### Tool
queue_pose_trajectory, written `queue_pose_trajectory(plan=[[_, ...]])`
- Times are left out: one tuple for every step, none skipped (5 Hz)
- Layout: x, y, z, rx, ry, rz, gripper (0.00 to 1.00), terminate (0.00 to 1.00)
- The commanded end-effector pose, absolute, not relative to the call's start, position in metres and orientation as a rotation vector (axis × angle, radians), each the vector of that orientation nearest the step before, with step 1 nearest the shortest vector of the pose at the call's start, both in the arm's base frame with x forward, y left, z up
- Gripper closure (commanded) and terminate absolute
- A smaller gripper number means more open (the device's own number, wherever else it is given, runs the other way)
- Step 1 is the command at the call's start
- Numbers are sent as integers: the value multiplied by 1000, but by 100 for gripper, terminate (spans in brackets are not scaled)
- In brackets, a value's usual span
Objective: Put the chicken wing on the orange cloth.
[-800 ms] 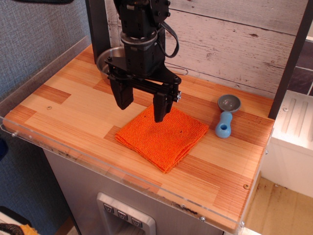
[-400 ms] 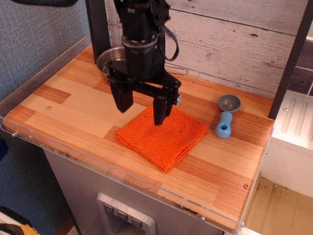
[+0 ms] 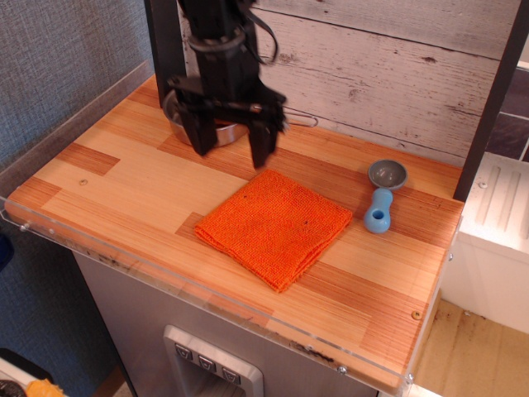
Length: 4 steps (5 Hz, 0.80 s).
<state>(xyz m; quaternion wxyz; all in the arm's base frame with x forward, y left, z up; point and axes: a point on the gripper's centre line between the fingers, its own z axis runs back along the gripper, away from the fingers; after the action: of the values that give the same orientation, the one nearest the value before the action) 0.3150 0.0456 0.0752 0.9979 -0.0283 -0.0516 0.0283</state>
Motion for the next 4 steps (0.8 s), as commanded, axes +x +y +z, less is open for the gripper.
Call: queue_pose_trajectory(plan=[[369, 133, 99, 6, -239, 240, 0, 0], [384, 142, 87, 31, -224, 250, 0, 0], [389, 139, 76, 24, -221, 257, 0, 0], [397, 133, 70, 21, -230, 258, 0, 0]])
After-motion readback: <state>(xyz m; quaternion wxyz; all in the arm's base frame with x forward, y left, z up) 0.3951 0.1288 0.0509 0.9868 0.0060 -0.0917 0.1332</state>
